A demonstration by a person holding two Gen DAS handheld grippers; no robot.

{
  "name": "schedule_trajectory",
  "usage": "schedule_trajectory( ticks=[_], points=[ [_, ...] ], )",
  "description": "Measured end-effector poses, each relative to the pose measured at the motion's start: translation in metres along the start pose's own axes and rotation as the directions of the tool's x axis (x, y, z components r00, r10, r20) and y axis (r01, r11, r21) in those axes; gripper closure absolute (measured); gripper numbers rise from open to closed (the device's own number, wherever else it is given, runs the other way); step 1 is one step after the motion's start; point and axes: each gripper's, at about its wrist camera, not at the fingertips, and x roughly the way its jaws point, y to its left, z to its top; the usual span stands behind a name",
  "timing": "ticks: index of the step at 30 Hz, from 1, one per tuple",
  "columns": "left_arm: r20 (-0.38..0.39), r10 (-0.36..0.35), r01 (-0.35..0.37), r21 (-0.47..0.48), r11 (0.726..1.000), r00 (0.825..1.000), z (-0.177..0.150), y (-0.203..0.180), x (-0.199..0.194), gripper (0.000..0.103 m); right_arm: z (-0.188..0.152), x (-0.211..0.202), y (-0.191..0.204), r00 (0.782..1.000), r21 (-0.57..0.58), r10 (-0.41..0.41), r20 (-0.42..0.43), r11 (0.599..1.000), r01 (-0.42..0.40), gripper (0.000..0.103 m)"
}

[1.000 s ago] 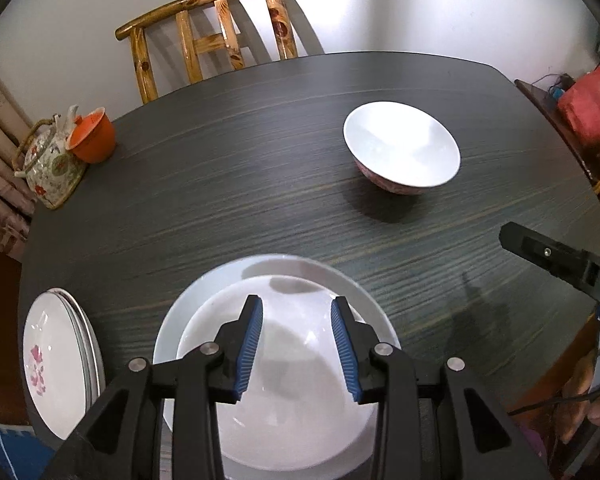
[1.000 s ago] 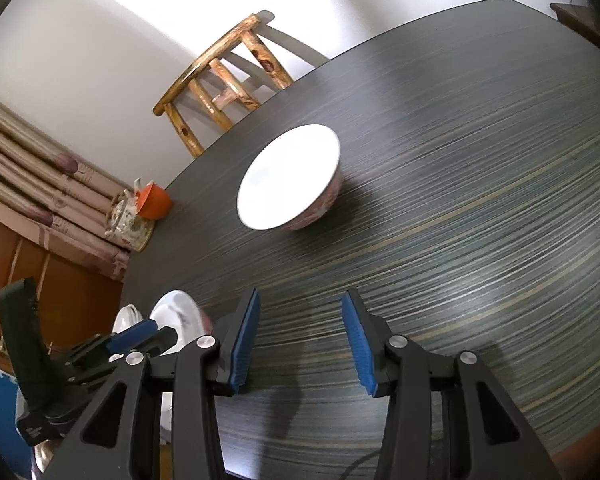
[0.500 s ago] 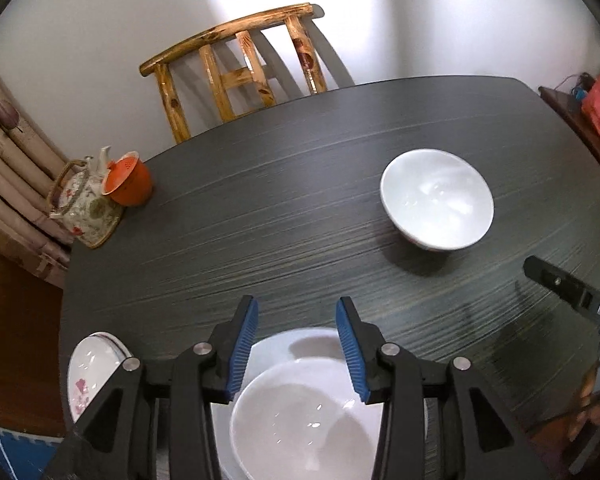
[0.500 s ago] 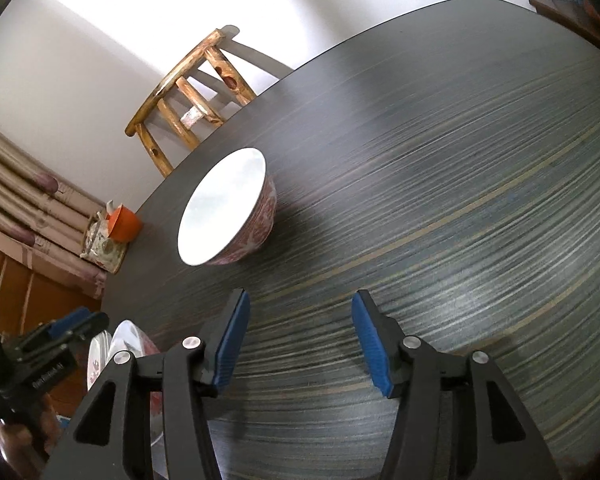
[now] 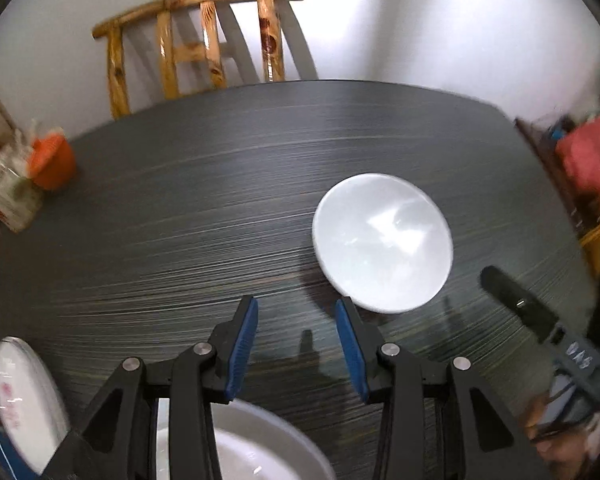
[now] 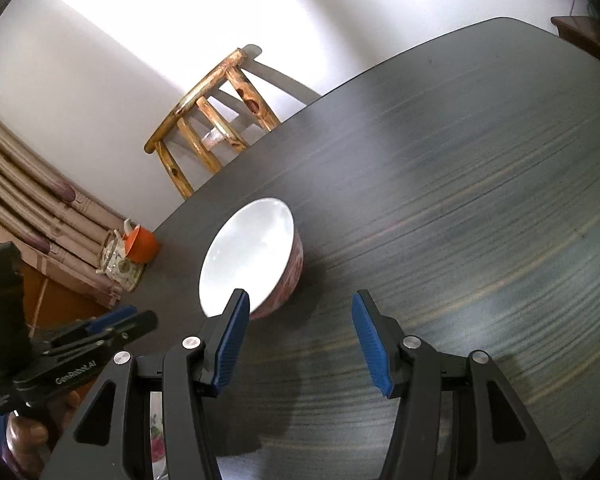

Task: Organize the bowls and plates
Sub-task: 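Open both grippers and move them to the remaining white bowl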

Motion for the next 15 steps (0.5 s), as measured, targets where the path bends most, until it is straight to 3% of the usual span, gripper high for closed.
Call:
schedule_trajectory(
  ticks=[6, 10, 15],
  points=[
    [-0.07, -0.007, 0.004, -0.045, 0.999, 0.998, 0.012, 0.001, 0.026, 0.062, 0.011, 0.013, -0.005, 1.0, -0.009, -0.01, 0.006, 1.0, 0.01, 0.051],
    [-0.06, -0.091, 0.082, -0.133, 0.988, 0.994, 0.019, 0.011, 0.034, 0.061, 0.017, 0.026, -0.007, 1.0, -0.003, 0.008, -0.012, 1.0, -0.008, 0.051],
    [-0.078, -0.121, 0.108, -0.158, 0.982, 0.99, 0.025, 0.012, 0.046, 0.061, 0.024, 0.04, -0.003, 0.999, -0.006, 0.029, -0.042, 1.0, -0.03, 0.051]
  ],
)
